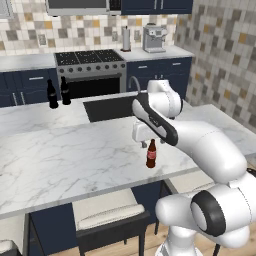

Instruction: Place the large bottle from the dining counter next to the other large bottle outside the sink, and place the small bottle from the dining counter next to the other small bottle inside the sink.

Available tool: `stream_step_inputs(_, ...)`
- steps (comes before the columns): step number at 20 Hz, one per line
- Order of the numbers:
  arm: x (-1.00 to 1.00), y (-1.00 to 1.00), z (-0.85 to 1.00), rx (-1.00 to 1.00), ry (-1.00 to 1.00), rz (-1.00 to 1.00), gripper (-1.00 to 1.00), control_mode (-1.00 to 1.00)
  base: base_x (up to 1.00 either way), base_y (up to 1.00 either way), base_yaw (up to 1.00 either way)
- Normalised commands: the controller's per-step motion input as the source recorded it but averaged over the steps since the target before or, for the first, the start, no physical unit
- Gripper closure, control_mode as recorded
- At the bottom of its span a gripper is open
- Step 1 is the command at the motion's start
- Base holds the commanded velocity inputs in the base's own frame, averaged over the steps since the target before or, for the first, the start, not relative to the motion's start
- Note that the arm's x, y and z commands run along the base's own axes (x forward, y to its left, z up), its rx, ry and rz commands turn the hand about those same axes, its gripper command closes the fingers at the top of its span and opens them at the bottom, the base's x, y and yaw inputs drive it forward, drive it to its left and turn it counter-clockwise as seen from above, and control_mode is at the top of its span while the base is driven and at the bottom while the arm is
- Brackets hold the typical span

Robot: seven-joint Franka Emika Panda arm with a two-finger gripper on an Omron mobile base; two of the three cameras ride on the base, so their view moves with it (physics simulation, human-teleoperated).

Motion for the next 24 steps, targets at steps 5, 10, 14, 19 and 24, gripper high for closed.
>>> stream_step_inputs(5,-0.01,0.00,-0.07,0.00,0.00,0.00,-1.00,-1.00,0.00,0.00,0.00)
stream_step_inputs(10,0.00,0.06,-0.22,0.00,0.00,0.00,-1.00,-1.00,0.00,0.00,0.00)
stream_step_inputs(14,0.00,0.03,-0.05,0.00,0.00,0.00,-1.00,-1.00,0.00,0.00,0.00)
stream_step_inputs(19,0.00,0.00,0.00,0.00,0.00,0.00,-1.00,-1.00,0.00,0.00,0.00)
stream_step_inputs(24,0.00,0.00,0.00,0.00,0.00,0.00,-1.00,-1.00,0.00,0.00,0.00)
